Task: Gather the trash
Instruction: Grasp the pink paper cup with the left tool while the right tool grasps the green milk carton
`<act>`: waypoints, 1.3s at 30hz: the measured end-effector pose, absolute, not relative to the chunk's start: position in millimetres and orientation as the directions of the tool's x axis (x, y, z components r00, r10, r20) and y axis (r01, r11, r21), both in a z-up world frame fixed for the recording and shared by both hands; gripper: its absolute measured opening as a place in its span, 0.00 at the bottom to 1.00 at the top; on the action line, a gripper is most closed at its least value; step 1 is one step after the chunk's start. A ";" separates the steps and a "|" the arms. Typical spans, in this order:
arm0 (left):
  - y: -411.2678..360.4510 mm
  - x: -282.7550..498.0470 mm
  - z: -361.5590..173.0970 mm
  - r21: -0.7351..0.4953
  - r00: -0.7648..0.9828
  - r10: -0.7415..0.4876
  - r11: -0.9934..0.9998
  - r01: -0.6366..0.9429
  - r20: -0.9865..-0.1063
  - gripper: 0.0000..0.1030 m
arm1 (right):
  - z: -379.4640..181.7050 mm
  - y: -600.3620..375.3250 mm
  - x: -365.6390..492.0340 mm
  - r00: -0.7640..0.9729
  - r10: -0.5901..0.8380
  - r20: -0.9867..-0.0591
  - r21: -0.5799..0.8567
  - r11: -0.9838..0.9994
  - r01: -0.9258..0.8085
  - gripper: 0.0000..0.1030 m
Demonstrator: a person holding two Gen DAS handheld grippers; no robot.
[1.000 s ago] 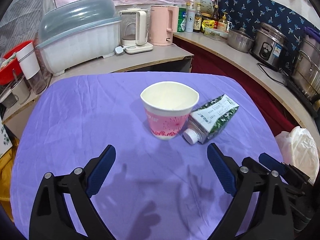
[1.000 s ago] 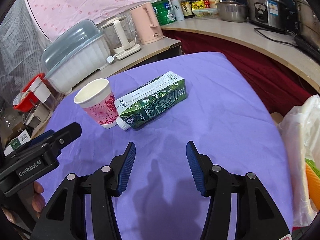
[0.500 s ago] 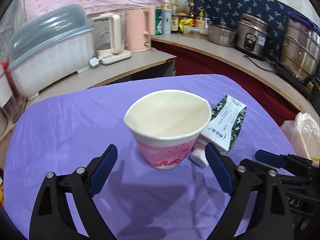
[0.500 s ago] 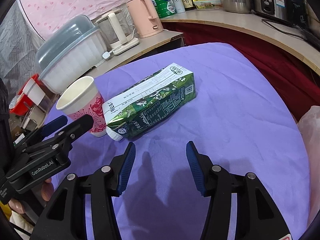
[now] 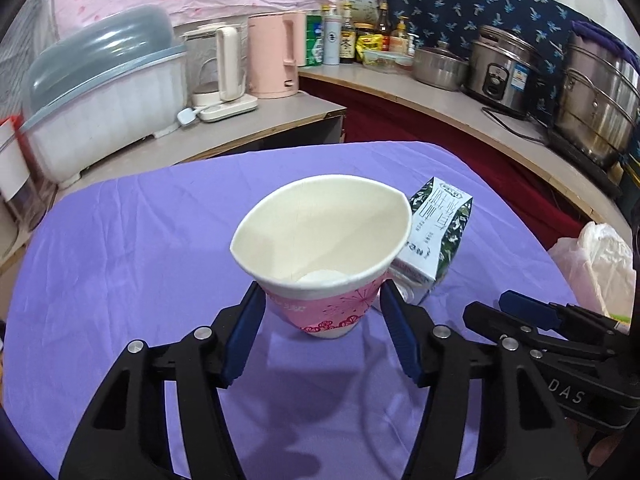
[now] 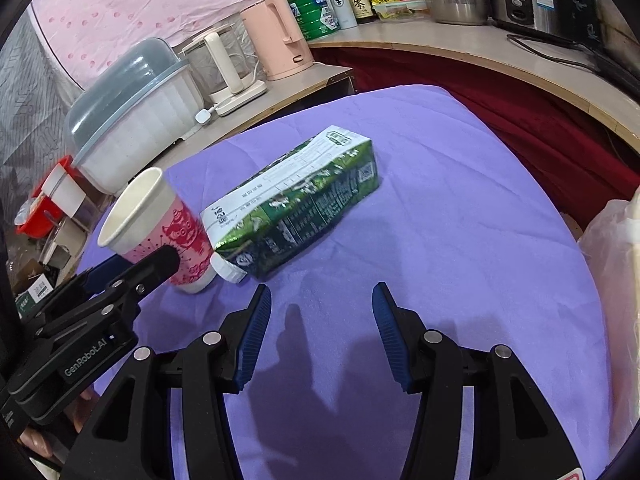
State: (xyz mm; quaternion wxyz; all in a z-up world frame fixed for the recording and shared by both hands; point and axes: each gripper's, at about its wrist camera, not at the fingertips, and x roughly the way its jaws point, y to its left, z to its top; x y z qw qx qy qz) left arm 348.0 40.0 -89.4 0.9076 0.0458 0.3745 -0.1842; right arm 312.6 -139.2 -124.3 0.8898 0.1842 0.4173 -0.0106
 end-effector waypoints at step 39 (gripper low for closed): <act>158.0 341.1 -64.5 -0.058 0.704 -0.034 0.998 -0.011 -0.709 0.54 | -122.1 -78.4 366.5 0.615 -0.153 -0.774 0.232 0.835 0.500 0.61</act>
